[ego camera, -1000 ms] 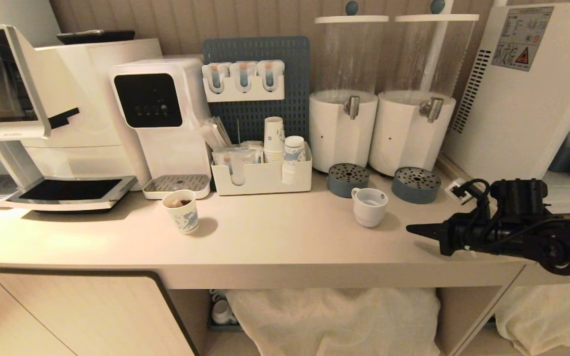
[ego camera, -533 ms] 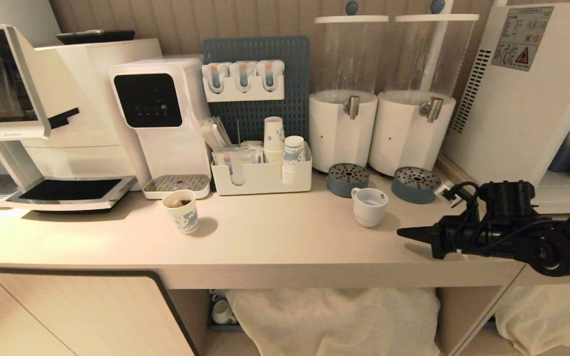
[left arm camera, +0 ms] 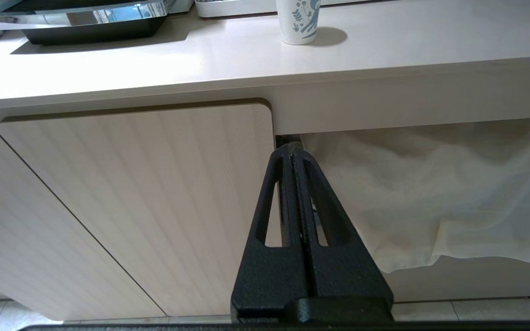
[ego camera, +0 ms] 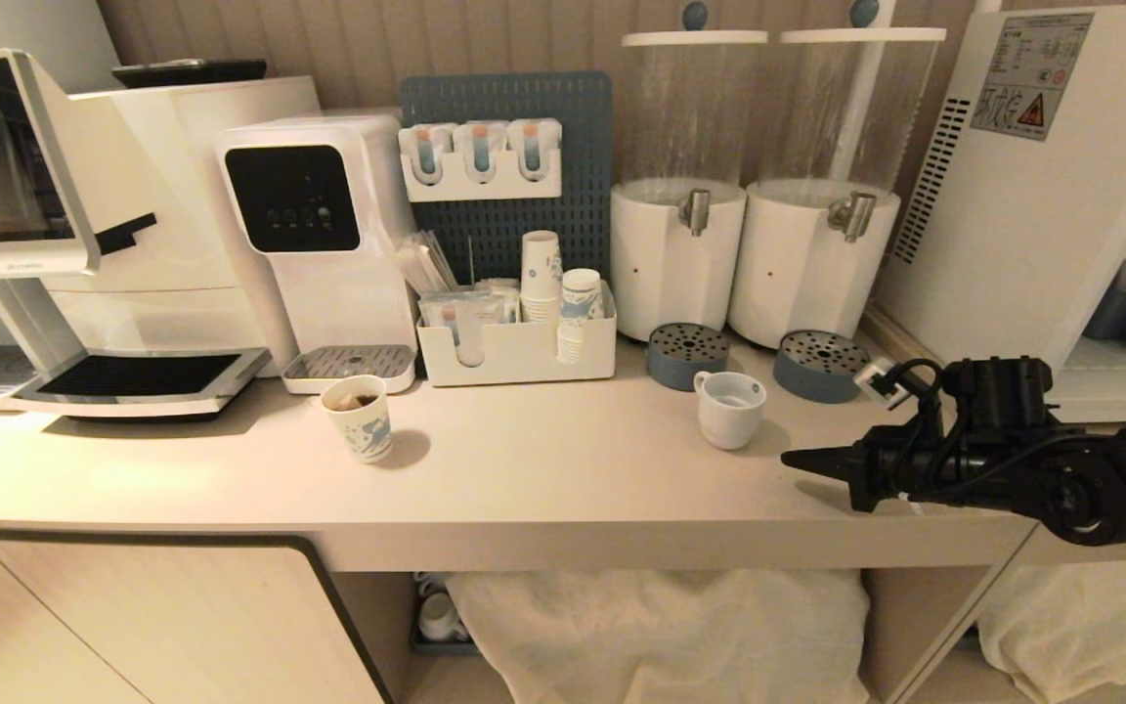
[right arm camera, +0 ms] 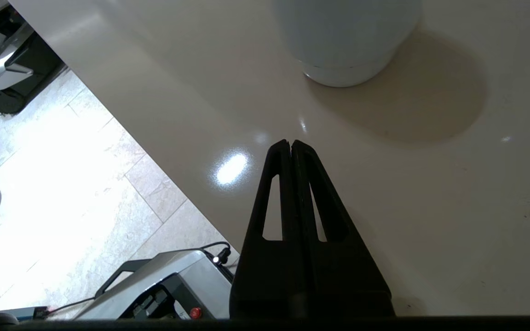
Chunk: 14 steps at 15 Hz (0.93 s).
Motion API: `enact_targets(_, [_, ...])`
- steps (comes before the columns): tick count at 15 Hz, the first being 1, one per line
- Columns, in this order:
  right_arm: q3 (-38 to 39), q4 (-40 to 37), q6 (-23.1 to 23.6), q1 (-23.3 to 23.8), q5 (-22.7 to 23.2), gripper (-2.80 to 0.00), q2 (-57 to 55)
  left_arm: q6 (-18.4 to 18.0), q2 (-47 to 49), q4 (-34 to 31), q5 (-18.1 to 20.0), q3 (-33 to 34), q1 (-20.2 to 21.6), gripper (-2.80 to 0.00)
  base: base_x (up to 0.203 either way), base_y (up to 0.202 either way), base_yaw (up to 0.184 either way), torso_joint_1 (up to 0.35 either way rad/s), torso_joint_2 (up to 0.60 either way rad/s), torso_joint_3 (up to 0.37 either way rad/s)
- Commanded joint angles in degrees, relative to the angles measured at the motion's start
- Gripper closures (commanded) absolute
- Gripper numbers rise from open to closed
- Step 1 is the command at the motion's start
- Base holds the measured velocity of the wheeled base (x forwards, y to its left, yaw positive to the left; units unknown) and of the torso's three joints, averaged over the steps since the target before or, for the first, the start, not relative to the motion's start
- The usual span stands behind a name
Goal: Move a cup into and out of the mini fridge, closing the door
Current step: Put the ceramic cup in the freezer
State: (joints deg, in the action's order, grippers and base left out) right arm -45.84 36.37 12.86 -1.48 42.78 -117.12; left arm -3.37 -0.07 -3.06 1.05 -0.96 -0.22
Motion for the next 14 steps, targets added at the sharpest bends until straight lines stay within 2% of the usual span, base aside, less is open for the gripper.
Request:
enact_targets(1, [-0.3, 0.2, 0.1, 0.0, 0.2, 0.0, 0.0, 0.1, 0.1, 0.0, 0.0, 0.0, 0.0, 0.0, 0.0, 0.0, 0.0, 0.0, 0.0, 0.0])
enact_targets(8, [-1.0, 0.3, 0.5, 0.0, -0.2, 0.0, -0.1, 0.1, 0.1, 0.0, 0.0, 0.0, 0.0, 0.0, 0.0, 0.0, 0.0, 0.0, 0.0, 0.0])
enact_targets(9, [-0.9, 0.2, 0.2, 0.0, -0.2, -2.8, 0.0, 0.1, 0.1, 0.0, 0.0, 0.0, 0.0, 0.0, 0.0, 0.0, 0.0, 0.0, 0.0, 0.0])
enact_targets(12, [-1.2, 0.0, -2.0, 0.0, -0.3, -2.8, 0.4, 0.1, 0.1, 0.0, 0.0, 0.0, 0.0, 0.0, 0.0, 0.0, 0.0, 0.0, 0.0, 0.0])
enact_targets(14, [-1.1, 0.1, -1.9, 0.0, -0.3, -2.8, 0.5, 0.1, 0.1, 0.0, 0.0, 0.0, 0.0, 0.0, 0.0, 0.0, 0.0, 0.0, 0.0, 0.0])
